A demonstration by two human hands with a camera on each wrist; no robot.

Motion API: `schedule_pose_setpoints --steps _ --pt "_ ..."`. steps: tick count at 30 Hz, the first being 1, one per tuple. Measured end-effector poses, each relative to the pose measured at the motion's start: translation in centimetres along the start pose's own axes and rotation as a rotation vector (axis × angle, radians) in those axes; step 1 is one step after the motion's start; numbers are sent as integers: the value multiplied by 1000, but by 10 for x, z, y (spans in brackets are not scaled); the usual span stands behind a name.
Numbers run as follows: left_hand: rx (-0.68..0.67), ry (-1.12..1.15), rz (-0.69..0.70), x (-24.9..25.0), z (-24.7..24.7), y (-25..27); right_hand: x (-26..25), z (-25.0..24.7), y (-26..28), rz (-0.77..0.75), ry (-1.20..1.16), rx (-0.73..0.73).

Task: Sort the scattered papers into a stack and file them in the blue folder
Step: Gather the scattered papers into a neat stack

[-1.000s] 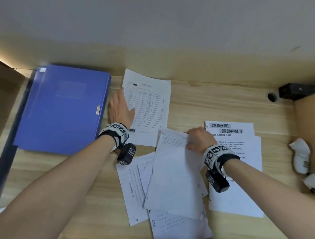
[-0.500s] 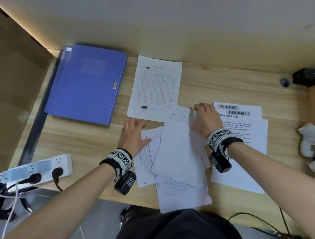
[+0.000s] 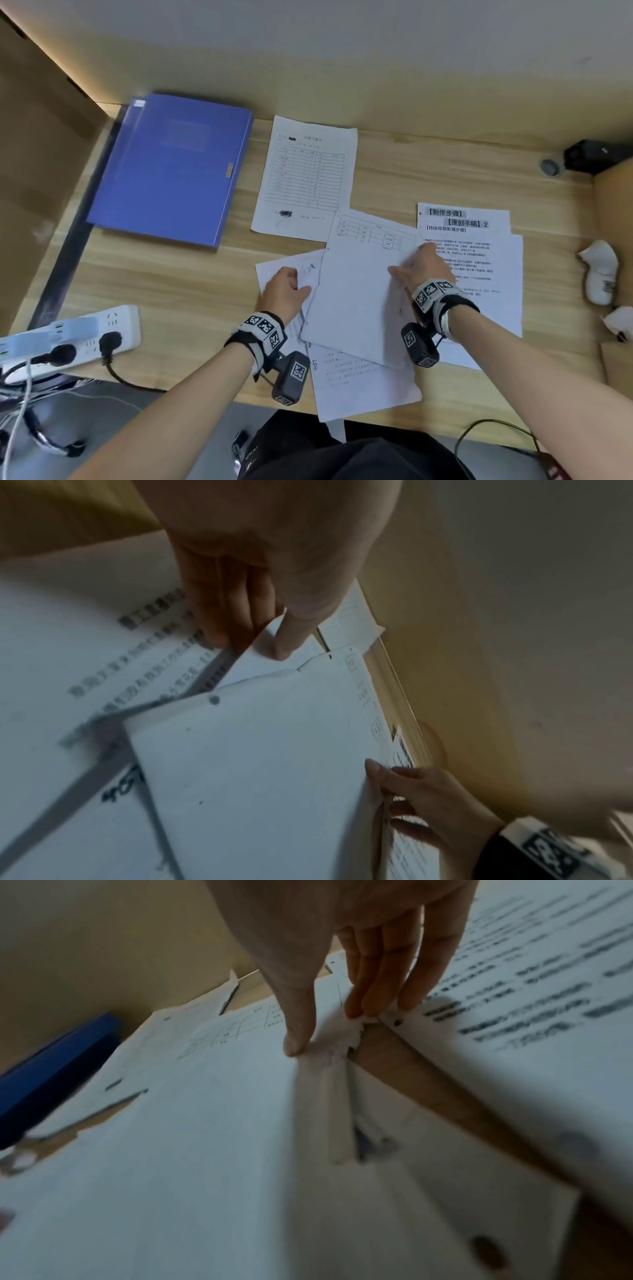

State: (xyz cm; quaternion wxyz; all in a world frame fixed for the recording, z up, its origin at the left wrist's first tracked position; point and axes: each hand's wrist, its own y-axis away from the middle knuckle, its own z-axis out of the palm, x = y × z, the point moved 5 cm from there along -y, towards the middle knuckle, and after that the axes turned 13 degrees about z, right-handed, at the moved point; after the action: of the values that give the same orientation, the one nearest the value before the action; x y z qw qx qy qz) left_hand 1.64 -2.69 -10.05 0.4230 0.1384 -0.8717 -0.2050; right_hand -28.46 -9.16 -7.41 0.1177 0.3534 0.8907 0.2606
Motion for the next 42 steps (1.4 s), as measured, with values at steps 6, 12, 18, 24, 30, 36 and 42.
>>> schedule_pose_setpoints --steps 6,12,18,24,30,36,42 --pt "15 235 -98 -29 14 10 9 0 0 65 -33 19" --pt "14 260 -89 -33 14 10 18 4 -3 20 0 4" --pt "1 236 -66 -29 12 5 9 7 2 -62 -83 -78" --pt "45 275 12 -9 -13 7 5 -22 11 -197 -361 30" --pt "134 227 69 -5 -66 4 18 -57 8 -207 -516 19" --pt "124 267 18 -18 -62 -4 -7 -28 34 -331 -436 -215" --pt "51 452 -82 -22 -35 0 -33 31 55 -404 -198 -262"
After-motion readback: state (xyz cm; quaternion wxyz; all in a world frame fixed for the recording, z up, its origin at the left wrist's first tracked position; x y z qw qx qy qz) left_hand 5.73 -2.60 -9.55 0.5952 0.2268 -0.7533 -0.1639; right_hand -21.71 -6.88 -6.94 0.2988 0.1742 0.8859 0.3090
